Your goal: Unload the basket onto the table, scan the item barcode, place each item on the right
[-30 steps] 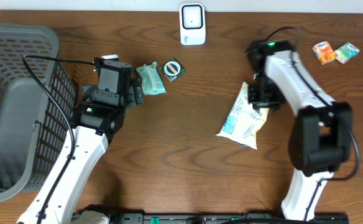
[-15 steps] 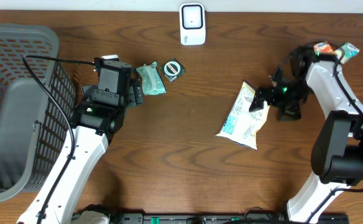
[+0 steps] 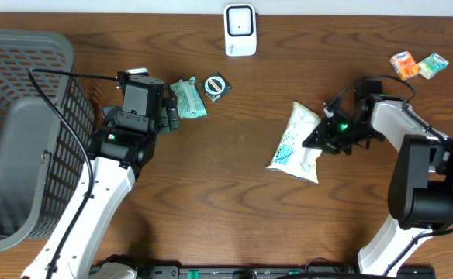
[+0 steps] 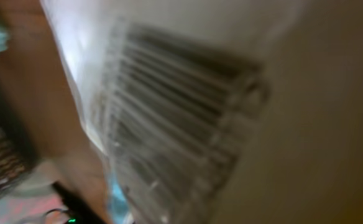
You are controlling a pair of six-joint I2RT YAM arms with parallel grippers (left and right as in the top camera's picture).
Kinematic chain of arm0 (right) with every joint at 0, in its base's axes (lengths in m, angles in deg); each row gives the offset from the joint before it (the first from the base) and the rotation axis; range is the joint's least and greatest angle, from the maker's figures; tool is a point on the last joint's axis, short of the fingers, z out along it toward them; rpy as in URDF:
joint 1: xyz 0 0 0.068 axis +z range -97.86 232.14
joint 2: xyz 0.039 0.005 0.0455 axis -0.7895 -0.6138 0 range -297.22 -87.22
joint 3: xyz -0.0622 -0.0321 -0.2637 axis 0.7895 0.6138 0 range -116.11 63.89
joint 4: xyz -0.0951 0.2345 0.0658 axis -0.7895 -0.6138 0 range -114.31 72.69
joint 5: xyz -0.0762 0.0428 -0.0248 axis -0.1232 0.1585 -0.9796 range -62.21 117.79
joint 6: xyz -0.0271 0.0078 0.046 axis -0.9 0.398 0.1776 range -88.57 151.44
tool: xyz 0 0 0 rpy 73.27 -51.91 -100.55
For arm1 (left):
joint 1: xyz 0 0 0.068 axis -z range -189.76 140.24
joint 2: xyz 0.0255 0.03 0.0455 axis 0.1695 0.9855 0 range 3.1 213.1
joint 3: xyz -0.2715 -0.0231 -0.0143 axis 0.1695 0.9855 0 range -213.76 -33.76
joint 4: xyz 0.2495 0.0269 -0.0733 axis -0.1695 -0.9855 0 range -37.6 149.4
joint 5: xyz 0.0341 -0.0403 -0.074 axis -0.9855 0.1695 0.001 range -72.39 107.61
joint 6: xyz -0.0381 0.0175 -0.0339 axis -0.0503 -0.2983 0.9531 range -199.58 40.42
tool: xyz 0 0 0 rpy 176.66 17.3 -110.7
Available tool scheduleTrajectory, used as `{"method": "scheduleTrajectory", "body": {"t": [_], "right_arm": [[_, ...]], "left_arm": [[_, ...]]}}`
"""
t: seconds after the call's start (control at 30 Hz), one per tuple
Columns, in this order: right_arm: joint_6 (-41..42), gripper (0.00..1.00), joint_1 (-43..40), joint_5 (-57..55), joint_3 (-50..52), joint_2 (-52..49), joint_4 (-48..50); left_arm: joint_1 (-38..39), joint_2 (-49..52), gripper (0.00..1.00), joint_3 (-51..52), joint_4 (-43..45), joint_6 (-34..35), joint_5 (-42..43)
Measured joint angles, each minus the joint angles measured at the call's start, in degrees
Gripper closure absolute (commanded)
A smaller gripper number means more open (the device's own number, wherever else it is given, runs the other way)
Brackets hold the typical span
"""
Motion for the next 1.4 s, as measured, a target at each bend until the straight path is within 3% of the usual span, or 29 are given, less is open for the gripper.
{"method": "scheduleTrajectory", "body": {"t": [0.17,0.5,0.73,0.9,1.0,1.13,1.17,1.27,1.33,1.4], "right_arm": [[-0.59,0.99,1.14,10.40,-0.04,-0.02,7.23],[-9.64,0.99,3.63,29.27,-8.17,0.90,9.01],[-14.45,0.99,6.86,33.75,-9.84,7.63,11.15],[-14.16,0.98,7.69,28.59,-10.73,9.53,10.01],[-11.41,0.76,7.69,19.34,-10.75,9.51,6.10],[-9.55,0.29,8.00,9.29,-10.58,9.38,2.21],[-9.42,0.23,8.22,7.61,-10.56,9.27,1.75],[-8.13,0.16,9.22,2.32,-10.25,9.07,0.94],[-4.66,0.05,9.81,-1.14,-9.92,9.05,-0.22],[0.28,0.03,10.16,-3.67,-9.33,9.05,-1.16]], "left_arm": [[0.00,0.00,0.02,0.02,0.02,0.00,0.00],[0.00,0.00,0.02,0.02,0.00,0.00,0.00],[0.00,0.00,0.02,0.02,0.02,0.00,0.00],[0.00,0.00,0.02,0.02,0.00,0.00,0.00],[0.00,0.00,0.02,0.02,0.00,0.00,0.00],[0.00,0.00,0.03,0.00,0.00,0.00,0.00],[0.00,0.00,0.03,0.02,0.02,0.00,0.00],[0.00,0.00,0.02,0.02,0.02,0.00,0.00],[0.00,0.00,0.02,0.02,0.02,0.00,0.00],[0.00,0.00,0.02,0.02,0.00,0.00,0.00]]}}
